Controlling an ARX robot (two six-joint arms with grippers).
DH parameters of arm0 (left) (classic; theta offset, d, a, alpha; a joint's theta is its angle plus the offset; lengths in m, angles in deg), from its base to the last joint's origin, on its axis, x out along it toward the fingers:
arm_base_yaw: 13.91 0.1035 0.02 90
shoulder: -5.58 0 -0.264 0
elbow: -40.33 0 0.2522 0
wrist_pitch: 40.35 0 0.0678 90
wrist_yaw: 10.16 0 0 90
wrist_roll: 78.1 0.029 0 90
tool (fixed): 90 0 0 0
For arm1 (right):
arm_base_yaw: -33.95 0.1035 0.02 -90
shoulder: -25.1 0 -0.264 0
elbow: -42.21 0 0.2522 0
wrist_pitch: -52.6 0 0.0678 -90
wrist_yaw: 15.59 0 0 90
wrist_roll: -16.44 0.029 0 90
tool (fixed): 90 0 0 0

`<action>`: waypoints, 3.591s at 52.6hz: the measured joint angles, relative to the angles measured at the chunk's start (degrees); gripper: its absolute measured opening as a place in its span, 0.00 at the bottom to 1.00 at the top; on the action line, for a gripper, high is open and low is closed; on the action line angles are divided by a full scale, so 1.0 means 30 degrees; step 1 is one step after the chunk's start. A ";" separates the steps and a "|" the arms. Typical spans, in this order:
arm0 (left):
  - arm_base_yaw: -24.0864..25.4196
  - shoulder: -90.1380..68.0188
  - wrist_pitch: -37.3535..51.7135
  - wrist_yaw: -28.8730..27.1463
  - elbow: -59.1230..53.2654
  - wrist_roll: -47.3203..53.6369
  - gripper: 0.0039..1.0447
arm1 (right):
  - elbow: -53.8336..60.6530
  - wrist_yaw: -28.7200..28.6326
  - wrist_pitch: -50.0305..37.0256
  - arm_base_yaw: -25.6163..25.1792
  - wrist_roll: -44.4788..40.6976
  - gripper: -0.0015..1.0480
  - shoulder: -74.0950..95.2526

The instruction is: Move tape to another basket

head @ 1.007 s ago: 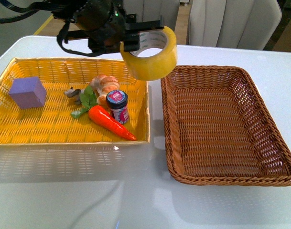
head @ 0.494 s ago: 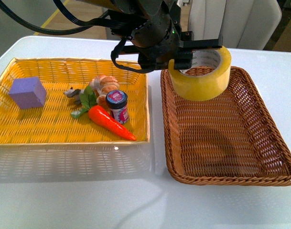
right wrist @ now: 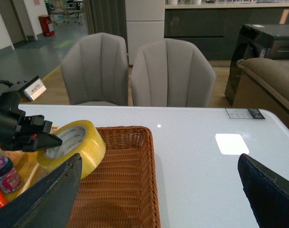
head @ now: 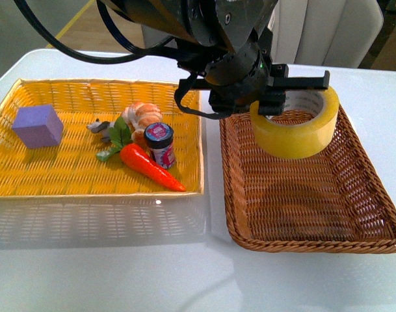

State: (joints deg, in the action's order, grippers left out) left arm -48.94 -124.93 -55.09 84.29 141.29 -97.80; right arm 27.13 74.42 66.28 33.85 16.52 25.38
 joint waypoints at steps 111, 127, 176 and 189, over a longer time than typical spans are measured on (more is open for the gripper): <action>0.7890 1.4047 2.1077 -0.5231 -2.0524 0.6120 0.24 | 0.0000 -0.0007 0.0000 0.0000 -0.0007 0.91 0.0000; 0.9435 1.7864 2.1821 -0.3716 -2.5288 0.6331 0.01 | 0.0000 -0.0007 0.0000 0.0000 -0.0007 0.91 0.0000; 1.1606 3.2064 1.1497 -0.1479 -2.8778 0.6375 0.01 | 0.0000 0.0000 0.0000 0.0000 -0.0007 0.91 0.0000; 1.1606 3.5554 0.8255 -0.1479 -2.8786 0.6375 0.01 | 0.0000 0.0000 0.0000 0.0000 -0.0007 0.91 0.0000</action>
State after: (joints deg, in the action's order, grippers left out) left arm -14.12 -18.27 -30.32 79.85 54.93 -78.68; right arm 27.13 74.42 66.28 33.85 16.49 25.38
